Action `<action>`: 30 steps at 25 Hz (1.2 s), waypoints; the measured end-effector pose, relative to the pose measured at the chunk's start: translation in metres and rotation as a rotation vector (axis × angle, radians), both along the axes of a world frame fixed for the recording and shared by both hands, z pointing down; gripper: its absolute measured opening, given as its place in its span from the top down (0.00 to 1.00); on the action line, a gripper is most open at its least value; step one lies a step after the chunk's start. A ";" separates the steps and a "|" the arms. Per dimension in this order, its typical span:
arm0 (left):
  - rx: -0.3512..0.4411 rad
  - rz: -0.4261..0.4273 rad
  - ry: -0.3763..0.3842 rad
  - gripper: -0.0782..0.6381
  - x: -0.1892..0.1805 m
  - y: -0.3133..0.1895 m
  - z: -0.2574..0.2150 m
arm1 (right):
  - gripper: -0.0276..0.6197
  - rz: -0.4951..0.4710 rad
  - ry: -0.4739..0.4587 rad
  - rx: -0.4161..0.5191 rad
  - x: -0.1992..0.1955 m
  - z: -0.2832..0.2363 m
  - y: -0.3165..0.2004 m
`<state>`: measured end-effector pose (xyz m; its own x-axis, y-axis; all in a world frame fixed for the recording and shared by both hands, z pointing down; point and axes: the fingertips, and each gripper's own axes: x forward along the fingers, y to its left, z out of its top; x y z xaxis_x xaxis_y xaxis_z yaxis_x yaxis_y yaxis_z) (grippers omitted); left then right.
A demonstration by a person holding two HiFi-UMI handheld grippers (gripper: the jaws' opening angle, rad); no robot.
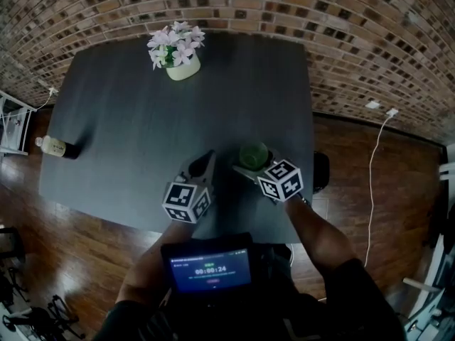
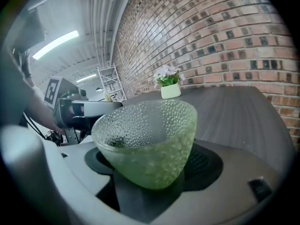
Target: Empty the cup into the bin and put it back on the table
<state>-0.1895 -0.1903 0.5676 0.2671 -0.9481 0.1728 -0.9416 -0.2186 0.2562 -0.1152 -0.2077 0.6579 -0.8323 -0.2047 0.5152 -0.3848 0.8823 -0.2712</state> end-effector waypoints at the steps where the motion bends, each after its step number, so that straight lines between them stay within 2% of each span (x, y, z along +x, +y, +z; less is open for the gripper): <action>1: -0.001 0.002 0.003 0.90 0.001 0.001 0.001 | 0.35 -0.006 0.005 -0.002 0.001 0.002 0.001; 6: 0.000 0.007 0.004 0.90 0.003 0.003 0.000 | 0.33 -0.020 0.017 0.010 0.001 0.004 0.005; 9: 0.003 0.005 0.009 0.90 0.003 0.005 -0.005 | 0.25 -0.033 0.021 0.004 0.001 0.004 0.008; 14: 0.024 -0.006 0.023 0.90 -0.001 0.008 -0.017 | 0.25 -0.024 0.007 0.013 0.008 -0.007 0.008; 18: 0.033 -0.009 0.020 0.90 0.001 0.014 -0.038 | 0.25 -0.013 -0.019 0.029 0.014 -0.032 0.010; 23: 0.061 -0.025 0.079 0.90 -0.005 0.021 -0.072 | 0.25 0.051 -0.049 0.058 0.027 -0.066 0.008; 27: 0.088 -0.001 0.019 0.90 -0.006 0.032 -0.097 | 0.25 0.101 -0.095 0.070 0.040 -0.096 0.011; 30: 0.125 0.013 0.019 0.90 -0.009 0.042 -0.114 | 0.25 0.114 -0.122 0.092 0.048 -0.120 0.014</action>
